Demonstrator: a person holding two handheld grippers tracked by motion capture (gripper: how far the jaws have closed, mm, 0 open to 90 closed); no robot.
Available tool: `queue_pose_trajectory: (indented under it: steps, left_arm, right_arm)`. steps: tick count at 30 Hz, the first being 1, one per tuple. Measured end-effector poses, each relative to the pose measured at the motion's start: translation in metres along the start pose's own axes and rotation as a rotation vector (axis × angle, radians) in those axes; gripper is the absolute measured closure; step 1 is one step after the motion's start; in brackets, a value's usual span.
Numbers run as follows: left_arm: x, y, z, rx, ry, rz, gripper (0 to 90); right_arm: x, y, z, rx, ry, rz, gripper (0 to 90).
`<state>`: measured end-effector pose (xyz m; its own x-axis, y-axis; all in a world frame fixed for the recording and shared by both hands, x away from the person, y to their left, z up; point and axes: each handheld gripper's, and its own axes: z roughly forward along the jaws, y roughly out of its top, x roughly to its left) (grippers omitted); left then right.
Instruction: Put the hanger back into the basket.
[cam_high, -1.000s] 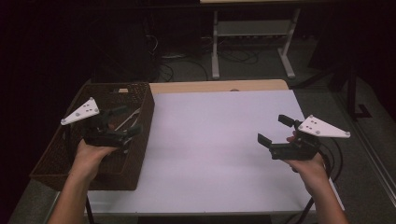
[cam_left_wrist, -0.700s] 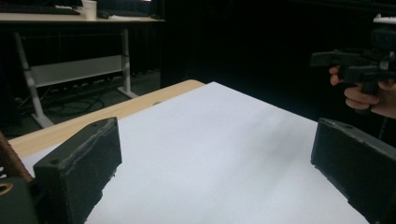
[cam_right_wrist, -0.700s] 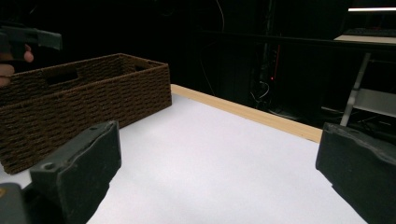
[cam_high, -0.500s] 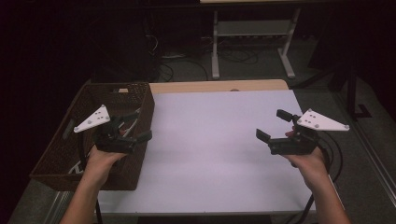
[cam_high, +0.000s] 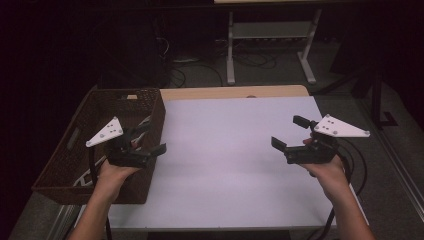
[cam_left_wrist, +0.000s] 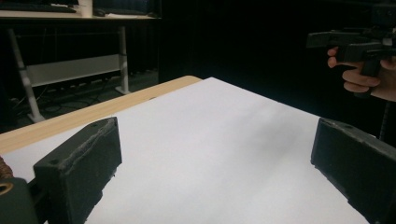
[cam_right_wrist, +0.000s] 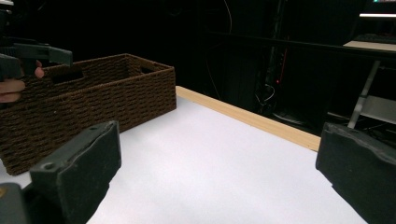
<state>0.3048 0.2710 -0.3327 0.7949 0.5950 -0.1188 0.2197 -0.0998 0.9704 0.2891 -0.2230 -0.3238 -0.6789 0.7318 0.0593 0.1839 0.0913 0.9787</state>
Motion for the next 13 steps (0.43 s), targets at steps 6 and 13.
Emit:
queue_pose_trajectory:
  steps: [6,13]
  left_arm:
    - [0.0002,-0.0014,0.0002,0.004,-0.006,0.000,1.5]
    - [0.0008,-0.0010,-0.0002,0.002,-0.008,-0.002,1.5]
  right_arm:
    - [-0.0009,-0.0013,-0.0003,0.006,-0.002,0.000,0.0]
    - [-0.0011,-0.0012,-0.0013,0.004,-0.004,0.002,0.0]
